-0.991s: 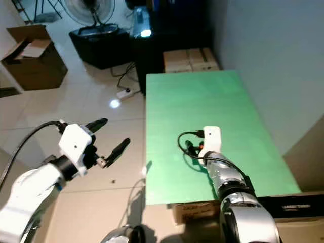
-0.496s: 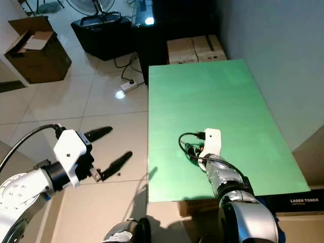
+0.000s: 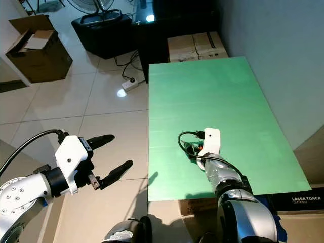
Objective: Hang keys on a hook
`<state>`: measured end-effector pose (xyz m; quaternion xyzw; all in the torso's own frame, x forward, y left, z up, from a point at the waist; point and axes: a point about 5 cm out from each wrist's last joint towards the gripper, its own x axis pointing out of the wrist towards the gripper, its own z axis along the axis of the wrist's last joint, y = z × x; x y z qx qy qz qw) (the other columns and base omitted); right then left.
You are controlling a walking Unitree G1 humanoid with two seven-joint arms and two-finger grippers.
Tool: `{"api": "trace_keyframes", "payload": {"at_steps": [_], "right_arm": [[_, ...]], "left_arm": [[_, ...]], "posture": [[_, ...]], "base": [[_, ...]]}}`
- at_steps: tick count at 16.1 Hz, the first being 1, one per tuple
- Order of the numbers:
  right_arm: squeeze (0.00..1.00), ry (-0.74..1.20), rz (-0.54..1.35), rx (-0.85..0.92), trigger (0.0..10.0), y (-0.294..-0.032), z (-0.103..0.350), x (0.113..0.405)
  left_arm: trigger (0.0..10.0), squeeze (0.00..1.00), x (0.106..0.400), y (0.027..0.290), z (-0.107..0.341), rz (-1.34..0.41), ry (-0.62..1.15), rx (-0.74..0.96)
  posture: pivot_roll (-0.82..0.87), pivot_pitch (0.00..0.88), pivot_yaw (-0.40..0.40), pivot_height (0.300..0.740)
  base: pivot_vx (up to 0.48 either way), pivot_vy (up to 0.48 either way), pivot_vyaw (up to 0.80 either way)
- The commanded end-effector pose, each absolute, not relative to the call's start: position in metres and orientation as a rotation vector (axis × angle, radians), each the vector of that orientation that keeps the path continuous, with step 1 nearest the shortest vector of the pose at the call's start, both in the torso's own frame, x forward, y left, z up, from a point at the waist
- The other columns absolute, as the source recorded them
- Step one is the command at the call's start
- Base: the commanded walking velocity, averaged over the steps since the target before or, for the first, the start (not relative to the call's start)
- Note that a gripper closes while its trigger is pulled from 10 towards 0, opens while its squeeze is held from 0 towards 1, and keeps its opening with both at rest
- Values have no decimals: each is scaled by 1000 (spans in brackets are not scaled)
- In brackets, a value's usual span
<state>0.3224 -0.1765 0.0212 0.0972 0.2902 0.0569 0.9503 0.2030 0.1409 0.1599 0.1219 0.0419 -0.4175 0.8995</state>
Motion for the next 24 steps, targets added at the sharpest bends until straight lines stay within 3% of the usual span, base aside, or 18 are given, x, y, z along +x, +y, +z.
{"api": "trace_keyframes", "payload": {"at_steps": [1,4,5,6,7,8,9,24], "right_arm": [[0,604,149,207,10000,-168,21,323],[0,598,166,213,10000,-166,22,324],[0,598,171,213,8471,-165,22,324],[0,598,177,213,7686,-164,22,324],[0,600,188,215,3608,-162,22,324],[0,602,196,218,1294,-160,21,323],[0,604,202,220,0,-159,21,323],[0,605,197,238,0,-158,19,321]], "left_arm": [[10000,0,201,143,163,-863,86,267],[10000,0,202,142,163,-862,89,269],[10000,0,202,142,163,-861,90,268],[10000,0,202,142,163,-861,91,268],[10000,0,202,142,163,-860,91,267],[10000,0,202,142,163,-859,90,265],[10000,0,201,142,163,-859,90,264],[10000,0,201,138,162,-867,91,250]], "posture": [[297,180,173,740],[296,179,174,740],[295,179,174,740],[295,179,173,740],[295,179,173,740],[293,180,172,740],[290,178,172,740],[279,168,170,740]], "base": [[0,0,0],[0,0,0],[0,0,0],[0,0,0],[0,0,0],[0,0,0],[0,0,0],[0,0,0]]}}
